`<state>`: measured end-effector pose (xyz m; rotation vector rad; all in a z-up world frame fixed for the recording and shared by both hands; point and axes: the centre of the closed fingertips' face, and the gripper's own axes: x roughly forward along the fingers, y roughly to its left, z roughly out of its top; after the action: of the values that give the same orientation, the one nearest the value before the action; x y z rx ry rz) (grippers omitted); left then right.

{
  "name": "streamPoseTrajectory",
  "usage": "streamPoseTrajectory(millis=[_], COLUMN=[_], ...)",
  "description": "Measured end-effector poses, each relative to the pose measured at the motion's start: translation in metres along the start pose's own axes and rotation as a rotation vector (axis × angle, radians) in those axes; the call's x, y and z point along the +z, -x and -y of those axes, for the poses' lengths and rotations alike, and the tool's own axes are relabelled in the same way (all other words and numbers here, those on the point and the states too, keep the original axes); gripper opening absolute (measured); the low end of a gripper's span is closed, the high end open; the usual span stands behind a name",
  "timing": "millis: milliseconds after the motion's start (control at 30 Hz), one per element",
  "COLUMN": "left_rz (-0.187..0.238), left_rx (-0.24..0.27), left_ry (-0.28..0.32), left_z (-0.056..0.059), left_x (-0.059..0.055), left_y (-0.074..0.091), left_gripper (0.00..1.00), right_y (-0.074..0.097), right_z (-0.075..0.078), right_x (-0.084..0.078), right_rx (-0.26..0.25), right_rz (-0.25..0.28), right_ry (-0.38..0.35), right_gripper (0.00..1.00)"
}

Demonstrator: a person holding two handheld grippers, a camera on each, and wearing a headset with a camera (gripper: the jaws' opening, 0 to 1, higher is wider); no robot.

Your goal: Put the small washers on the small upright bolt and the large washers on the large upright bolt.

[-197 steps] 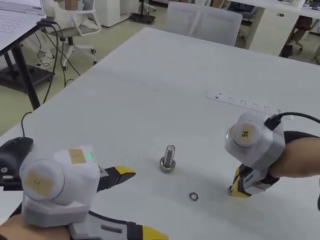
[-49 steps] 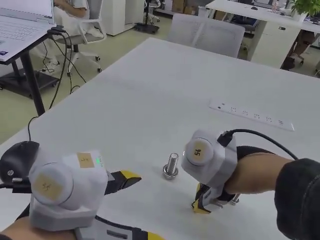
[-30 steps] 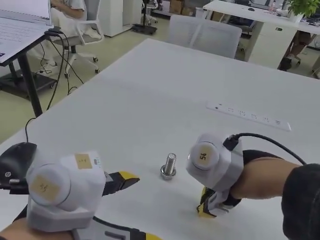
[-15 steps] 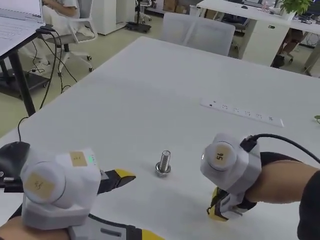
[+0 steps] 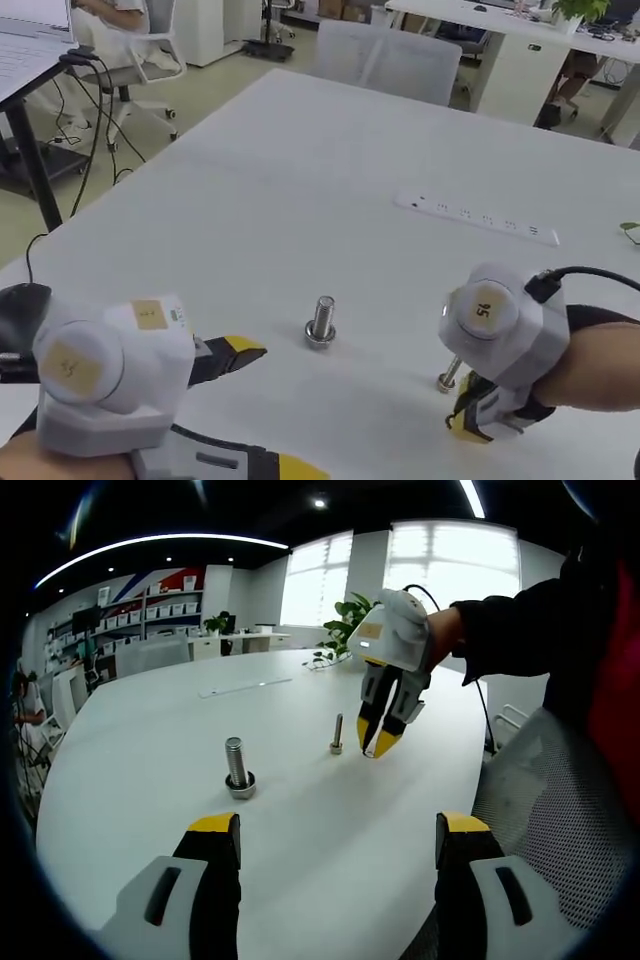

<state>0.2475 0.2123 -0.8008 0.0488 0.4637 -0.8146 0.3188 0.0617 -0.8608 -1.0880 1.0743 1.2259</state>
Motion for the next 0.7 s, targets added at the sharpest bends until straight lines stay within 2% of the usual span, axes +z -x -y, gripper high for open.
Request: streamPoseTrajectory(millis=[300, 700], left_rz=[-0.005, -0.010], left_rx=[0.000, 0.000], left_ry=[0.001, 0.000], left_z=[-0.001, 0.000], left_x=[-0.001, -0.002], left_y=[0.001, 0.001], left_gripper=[0.80, 0.80], right_y=[0.008, 0.022], right_z=[0.008, 0.019], right_x=[-0.013, -0.021], right_rx=[-0.017, -0.041], right_rz=[0.003, 0.001], right_ry=[-0.042, -0.058], right_gripper=[0.14, 0.14])
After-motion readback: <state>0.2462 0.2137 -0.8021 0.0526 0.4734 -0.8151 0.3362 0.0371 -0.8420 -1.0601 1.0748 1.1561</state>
